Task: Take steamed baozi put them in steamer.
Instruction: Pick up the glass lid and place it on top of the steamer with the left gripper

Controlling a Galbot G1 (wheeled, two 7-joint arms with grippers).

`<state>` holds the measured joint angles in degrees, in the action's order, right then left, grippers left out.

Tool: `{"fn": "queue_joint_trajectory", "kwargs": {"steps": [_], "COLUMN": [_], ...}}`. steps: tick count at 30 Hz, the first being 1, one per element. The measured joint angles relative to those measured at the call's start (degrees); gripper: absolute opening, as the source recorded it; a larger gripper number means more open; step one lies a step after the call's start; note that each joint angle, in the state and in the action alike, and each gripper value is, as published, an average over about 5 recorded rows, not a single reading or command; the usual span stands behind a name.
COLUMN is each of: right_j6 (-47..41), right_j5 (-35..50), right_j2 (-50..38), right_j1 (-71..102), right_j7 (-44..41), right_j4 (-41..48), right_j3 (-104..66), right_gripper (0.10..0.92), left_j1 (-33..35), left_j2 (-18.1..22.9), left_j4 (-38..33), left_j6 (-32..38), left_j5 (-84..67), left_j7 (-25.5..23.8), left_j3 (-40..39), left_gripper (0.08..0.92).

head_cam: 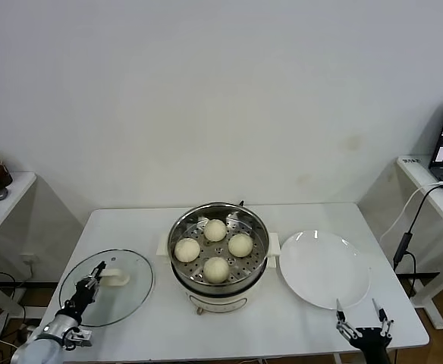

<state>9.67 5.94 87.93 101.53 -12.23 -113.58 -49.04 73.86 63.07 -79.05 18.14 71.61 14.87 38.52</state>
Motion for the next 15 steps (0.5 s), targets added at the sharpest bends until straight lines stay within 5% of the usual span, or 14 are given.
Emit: {"fn": "queue_joint_trajectory", "kwargs": {"steps": [9, 15], "right_j6": [1.1, 2.3], "right_j5": [-0.3, -1.0], "right_j2": [-1.2, -1.9], "right_j1": [0.3, 0.4], "right_j7": [-1.0, -1.8], "right_j4": [0.3, 1.3], "right_j3": [1.2, 2.6], "right_gripper": [0.823, 0.823], "left_j1": [7.7, 12.3], "left_j2": [-2.7, -5.3], "left_j4": [-10.2, -20.6], "left_j6": [-7.6, -16.3], "left_j5": [-7.6, -13.7], "left_j7": [2.2, -0.4], "left_j3": [1.3, 2.2], "left_gripper": [0.163, 0.163]}}
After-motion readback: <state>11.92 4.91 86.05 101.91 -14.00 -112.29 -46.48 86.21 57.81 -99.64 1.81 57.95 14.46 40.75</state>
